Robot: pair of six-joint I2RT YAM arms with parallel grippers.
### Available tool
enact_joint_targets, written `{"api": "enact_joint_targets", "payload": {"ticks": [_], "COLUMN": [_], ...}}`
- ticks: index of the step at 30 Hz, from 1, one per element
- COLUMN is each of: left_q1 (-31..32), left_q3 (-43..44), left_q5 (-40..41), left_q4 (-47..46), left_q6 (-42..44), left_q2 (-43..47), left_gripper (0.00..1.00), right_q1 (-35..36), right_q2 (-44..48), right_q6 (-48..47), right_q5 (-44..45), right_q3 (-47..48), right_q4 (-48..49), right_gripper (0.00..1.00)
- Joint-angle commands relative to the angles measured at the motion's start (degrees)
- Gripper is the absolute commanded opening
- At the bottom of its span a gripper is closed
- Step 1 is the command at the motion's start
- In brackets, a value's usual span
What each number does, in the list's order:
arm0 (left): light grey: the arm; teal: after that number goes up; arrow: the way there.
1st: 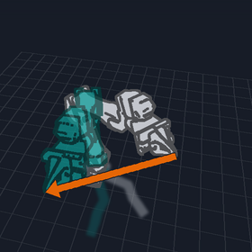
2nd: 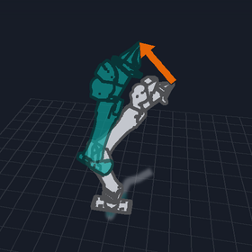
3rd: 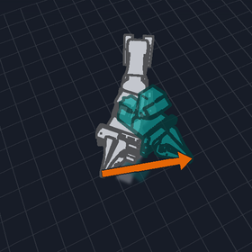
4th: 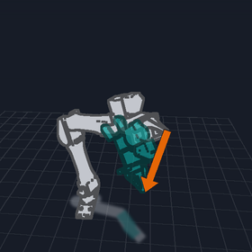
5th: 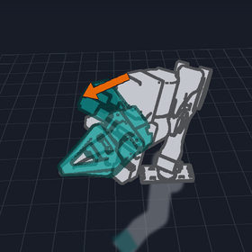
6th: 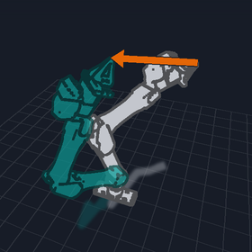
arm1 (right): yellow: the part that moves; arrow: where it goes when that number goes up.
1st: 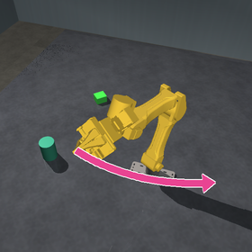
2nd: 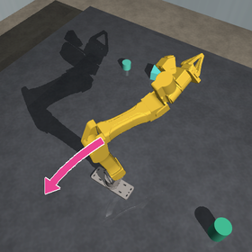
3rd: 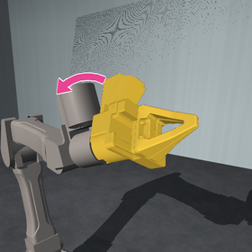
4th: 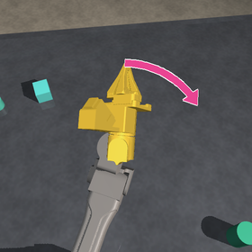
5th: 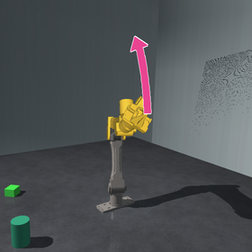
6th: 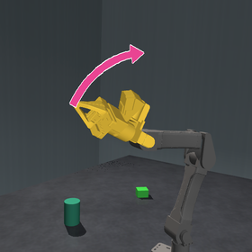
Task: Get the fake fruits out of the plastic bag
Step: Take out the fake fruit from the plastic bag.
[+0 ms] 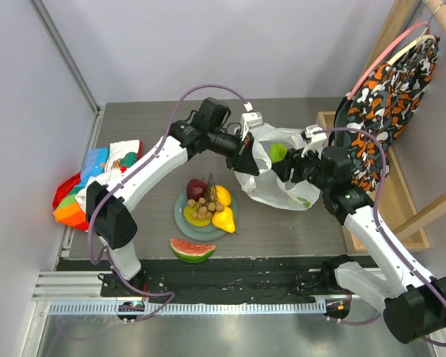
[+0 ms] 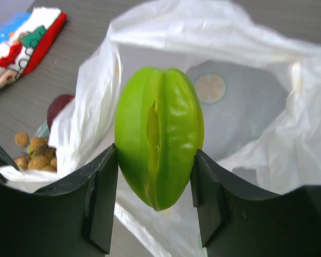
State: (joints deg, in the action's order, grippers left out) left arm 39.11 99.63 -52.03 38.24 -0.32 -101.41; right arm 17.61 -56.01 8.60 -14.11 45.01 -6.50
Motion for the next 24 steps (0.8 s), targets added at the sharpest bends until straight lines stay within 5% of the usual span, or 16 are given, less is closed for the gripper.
{"api": "enact_joint_targets", "payload": {"ticks": [1, 9, 12, 16, 18, 19, 24], "left_q1": [0.79, -9.05, -11.86, -14.59, -15.29, -15.64, -19.5], "left_q3": [2.49, 13.47, 20.93, 24.38, 19.67, 16.76, -4.48], "left_q5": [-0.19, 11.68, 15.46, 14.68, 10.93, 9.59, 8.08], "left_q4": [-0.44, -15.47, -15.91, -16.01, -16.26, -16.61, -19.87], "left_q6": [-0.72, -15.24, -14.8, -16.47, -18.13, -18.92, -24.99], "left_q2": [1.56, -7.3, -12.75, -15.58, -11.99, -10.32, 7.66], "left_gripper": [0.0, 0.0, 0.0, 0.64, 0.77, 1.0, 1.0], "right_q1": [0.06, 0.06, -0.03, 0.15, 1.28, 2.33, 9.11], "right_q2": [2.55, 12.23, 12.86, 6.89, 1.88, 0.04, -14.61], "right_q6": [-2.44, -15.7, -21.68, -23.63, -24.6, -24.86, -26.88], "right_q5": [-1.79, -7.94, -18.64, -27.89, -31.15, -31.15, -29.83], "right_q3": [-1.17, 12.36, 17.73, 19.4, 20.37, 20.64, 26.07], "right_q4": [-9.03, -26.53, -30.67, -35.15, -34.2, -33.58, -32.0], "right_gripper": [0.01, 0.01, 0.01, 0.01, 0.01, 0.01, 0.01]}}
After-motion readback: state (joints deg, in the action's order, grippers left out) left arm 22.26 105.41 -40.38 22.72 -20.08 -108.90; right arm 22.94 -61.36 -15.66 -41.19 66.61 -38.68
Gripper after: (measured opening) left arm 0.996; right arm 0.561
